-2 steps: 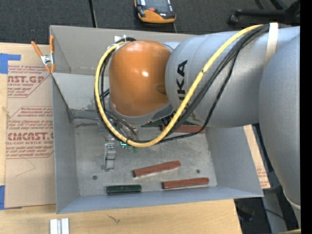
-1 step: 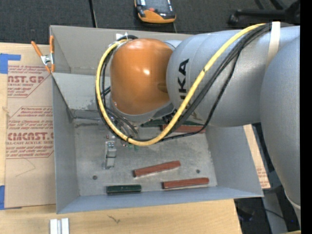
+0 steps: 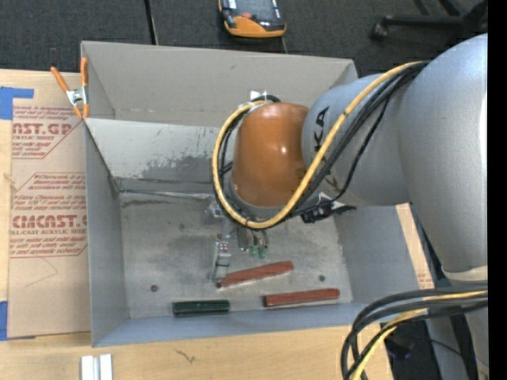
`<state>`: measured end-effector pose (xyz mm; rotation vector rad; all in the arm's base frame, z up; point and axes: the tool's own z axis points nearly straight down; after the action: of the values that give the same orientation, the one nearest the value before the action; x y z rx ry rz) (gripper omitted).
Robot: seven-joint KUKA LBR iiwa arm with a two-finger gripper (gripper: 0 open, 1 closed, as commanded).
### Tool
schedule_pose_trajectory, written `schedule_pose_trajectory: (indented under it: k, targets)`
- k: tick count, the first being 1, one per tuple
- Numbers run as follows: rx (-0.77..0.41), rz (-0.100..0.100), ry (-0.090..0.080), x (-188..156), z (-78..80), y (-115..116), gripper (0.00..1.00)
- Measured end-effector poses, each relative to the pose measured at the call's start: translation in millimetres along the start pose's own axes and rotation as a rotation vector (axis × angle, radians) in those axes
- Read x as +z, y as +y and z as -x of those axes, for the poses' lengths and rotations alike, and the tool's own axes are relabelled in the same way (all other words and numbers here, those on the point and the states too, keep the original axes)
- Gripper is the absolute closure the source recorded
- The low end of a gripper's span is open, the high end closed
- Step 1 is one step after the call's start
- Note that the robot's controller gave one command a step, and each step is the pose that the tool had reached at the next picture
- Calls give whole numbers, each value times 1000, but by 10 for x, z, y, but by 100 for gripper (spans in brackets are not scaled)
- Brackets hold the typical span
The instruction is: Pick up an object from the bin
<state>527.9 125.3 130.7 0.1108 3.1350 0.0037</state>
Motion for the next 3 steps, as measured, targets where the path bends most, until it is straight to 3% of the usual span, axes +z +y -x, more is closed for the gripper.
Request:
schedule_pose_trajectory:
  k: [1, 2, 3]
  targets:
    - [-231, -4, 9, 19, -284, 24, 0]
    - [-241, -1, 4, 6, -214, -480, 0]
    - [-237, -2, 4, 411, -93, -740, 0]
